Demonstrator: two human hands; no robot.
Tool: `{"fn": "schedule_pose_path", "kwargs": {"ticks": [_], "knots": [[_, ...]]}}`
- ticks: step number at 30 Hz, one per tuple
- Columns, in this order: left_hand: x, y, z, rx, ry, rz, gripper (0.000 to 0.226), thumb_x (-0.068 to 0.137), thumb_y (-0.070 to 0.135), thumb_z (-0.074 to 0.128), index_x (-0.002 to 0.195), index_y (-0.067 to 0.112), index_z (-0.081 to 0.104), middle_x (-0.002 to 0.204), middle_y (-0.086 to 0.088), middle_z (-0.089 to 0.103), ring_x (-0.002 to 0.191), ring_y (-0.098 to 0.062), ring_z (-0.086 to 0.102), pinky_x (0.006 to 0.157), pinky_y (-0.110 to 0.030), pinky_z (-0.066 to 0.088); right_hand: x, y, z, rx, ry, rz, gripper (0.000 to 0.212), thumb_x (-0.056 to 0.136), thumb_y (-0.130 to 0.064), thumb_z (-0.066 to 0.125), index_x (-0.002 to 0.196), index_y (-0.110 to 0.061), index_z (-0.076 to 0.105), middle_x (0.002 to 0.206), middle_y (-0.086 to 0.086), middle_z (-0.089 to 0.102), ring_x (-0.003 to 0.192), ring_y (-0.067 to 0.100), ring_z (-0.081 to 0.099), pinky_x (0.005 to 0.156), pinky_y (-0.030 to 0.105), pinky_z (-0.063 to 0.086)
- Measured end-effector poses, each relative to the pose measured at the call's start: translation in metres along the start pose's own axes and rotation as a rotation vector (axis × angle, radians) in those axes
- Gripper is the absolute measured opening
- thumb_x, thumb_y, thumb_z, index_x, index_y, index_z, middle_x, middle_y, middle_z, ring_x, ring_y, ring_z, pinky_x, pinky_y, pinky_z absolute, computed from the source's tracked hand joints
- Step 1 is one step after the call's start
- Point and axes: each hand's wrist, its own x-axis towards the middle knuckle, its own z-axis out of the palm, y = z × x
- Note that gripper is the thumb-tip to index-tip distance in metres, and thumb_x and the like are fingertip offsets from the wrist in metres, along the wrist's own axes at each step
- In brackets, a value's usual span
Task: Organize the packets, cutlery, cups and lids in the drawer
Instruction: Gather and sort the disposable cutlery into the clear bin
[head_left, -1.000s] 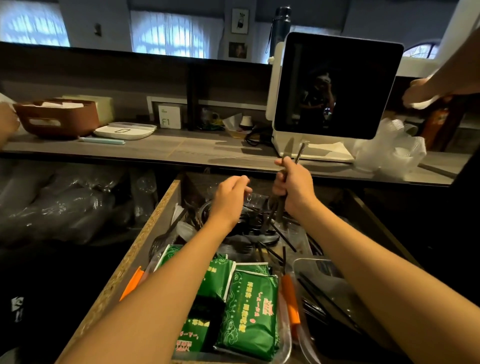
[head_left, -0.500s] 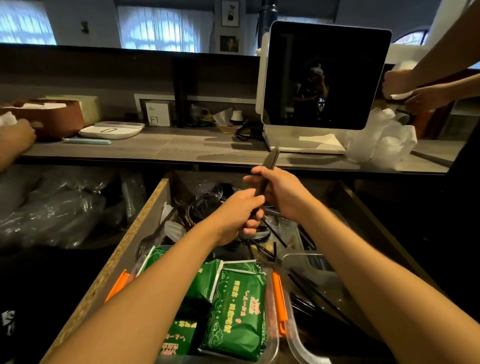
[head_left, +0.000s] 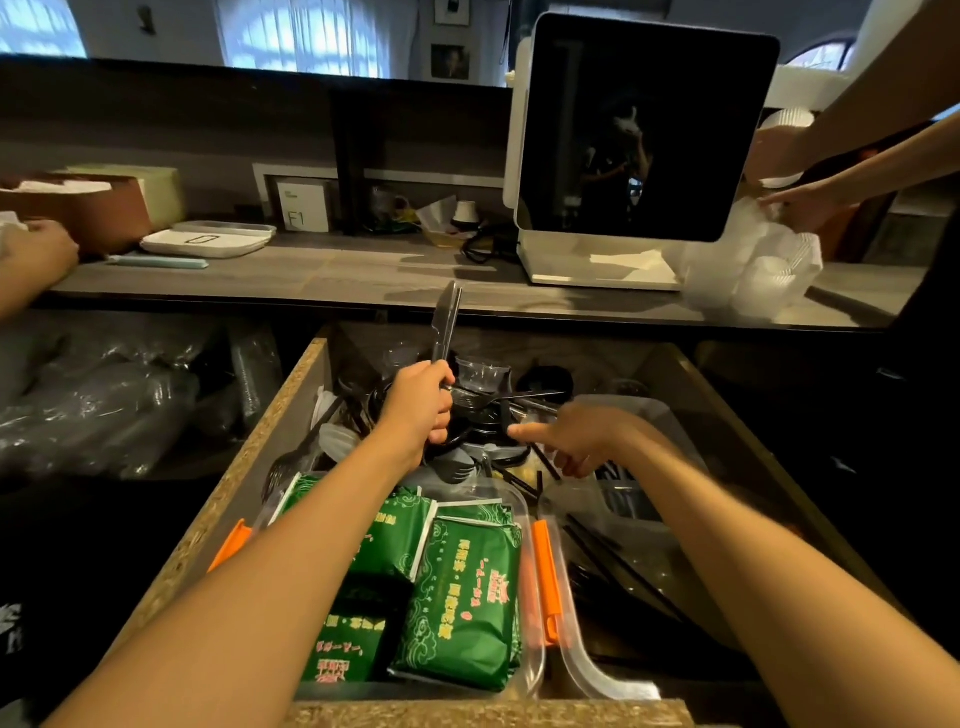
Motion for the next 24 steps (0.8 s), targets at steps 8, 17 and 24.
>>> {"fn": "schedule_pose_path", "kwargs": {"ticks": [8, 17, 24], "knots": [[-0.001, -0.006, 0.002, 0.05, -0.033, 0.017, 0.021, 0.096, 0.01, 0.041, 0.077, 0.017, 0.044, 0.047, 0.005, 0.027, 0.038, -0.009, 0.018, 0.037, -0.016, 0.015, 0.01, 0.006, 0.022, -0.063, 0.077, -0.105, 0.032, 0.094, -0.038, 0.062, 0.085, -0.007, 0.064, 0.075, 0.006, 0.064, 0.063, 0.015, 0.059, 0.06, 0.025, 0.049], [-0.003, -0.005, 0.005, 0.052, -0.028, 0.023, 0.02, 0.097, 0.01, 0.041, 0.078, 0.016, 0.044, 0.05, 0.001, 0.031, 0.037, -0.01, 0.019, 0.037, -0.015, 0.016, -0.004, 0.015, -0.024, 0.183, -0.057, -0.083, 0.024, 0.099, -0.003, 0.046, 0.118, 0.004, 0.059, 0.097, 0.012, 0.074, 0.071, 0.016, 0.065, 0.064, 0.024, 0.053], [-0.009, 0.001, 0.012, -0.013, 0.012, 0.066, 0.032, 0.104, 0.026, 0.049, 0.074, 0.019, 0.04, 0.05, 0.005, 0.032, 0.037, -0.007, 0.022, 0.034, -0.017, 0.016, -0.008, 0.032, -0.052, 0.632, 0.11, -0.169, 0.021, 0.1, -0.019, 0.048, 0.111, -0.01, 0.064, 0.067, 0.003, 0.053, 0.044, 0.006, 0.029, 0.036, 0.016, 0.021]]}}
